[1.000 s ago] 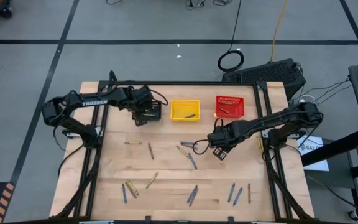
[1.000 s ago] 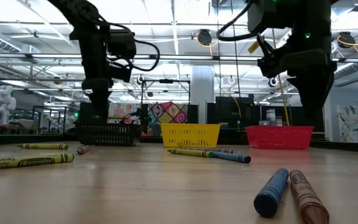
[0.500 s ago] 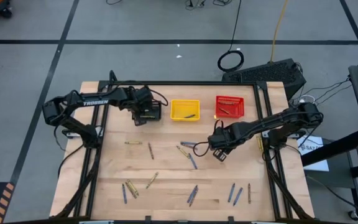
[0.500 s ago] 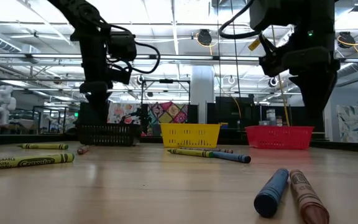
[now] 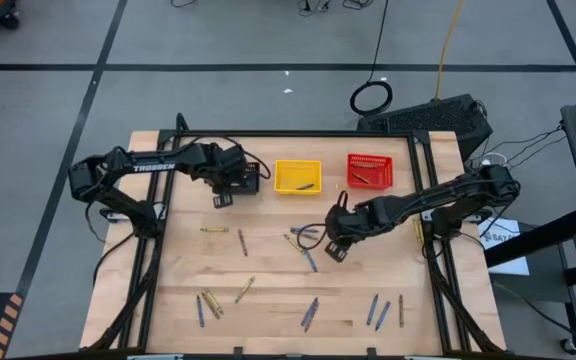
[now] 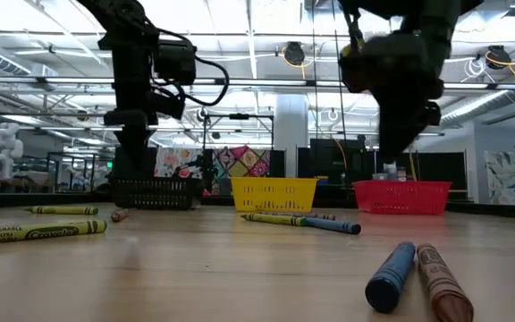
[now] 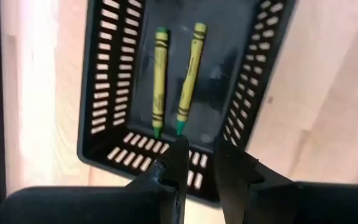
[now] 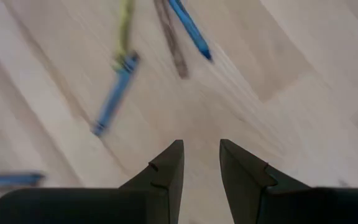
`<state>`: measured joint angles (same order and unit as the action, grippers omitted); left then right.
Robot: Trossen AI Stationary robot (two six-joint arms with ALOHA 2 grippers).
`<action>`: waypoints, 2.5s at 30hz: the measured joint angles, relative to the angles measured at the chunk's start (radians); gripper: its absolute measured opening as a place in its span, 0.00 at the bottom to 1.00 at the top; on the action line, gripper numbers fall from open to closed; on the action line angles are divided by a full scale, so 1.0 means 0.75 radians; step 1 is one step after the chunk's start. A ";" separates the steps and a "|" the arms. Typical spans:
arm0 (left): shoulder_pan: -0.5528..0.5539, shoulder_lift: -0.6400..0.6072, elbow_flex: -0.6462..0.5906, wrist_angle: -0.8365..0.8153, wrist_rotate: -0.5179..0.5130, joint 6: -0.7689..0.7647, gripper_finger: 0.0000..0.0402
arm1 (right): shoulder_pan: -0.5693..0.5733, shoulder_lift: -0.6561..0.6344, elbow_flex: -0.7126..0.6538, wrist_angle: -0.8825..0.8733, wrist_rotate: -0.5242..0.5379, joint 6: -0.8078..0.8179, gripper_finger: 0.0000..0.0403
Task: Sort crayons
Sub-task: Put the blue crayon into the yellow bin
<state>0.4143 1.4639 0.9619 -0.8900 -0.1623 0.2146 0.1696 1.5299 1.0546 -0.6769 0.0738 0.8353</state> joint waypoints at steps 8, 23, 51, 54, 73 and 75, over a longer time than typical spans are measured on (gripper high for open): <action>-0.075 -0.055 0.051 -0.064 0.000 -0.080 0.17 | 0.052 0.000 0.000 0.245 0.001 0.019 0.23; -0.313 -0.207 0.069 -0.293 0.001 -0.402 0.17 | 0.152 0.015 0.001 0.388 0.093 -0.034 0.23; -0.597 -0.211 0.069 -0.292 -0.014 -0.558 0.17 | 0.474 0.015 0.001 -0.075 -0.026 0.398 0.23; -0.597 -0.211 0.069 -0.292 -0.014 -0.558 0.17 | 0.512 0.015 0.001 -0.138 -0.025 0.503 0.23; -0.624 -0.211 0.067 -0.346 -0.014 -0.674 0.17 | 0.807 0.031 0.001 -0.189 0.018 1.476 0.23; -0.637 -0.211 0.067 -0.350 -0.015 -0.674 0.17 | 0.839 0.046 0.001 -0.181 0.025 1.539 0.23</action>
<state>-0.0638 1.3056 1.0122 -1.1522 -0.1733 -0.2909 0.7989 1.5643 1.0550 -0.8123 0.0925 1.9894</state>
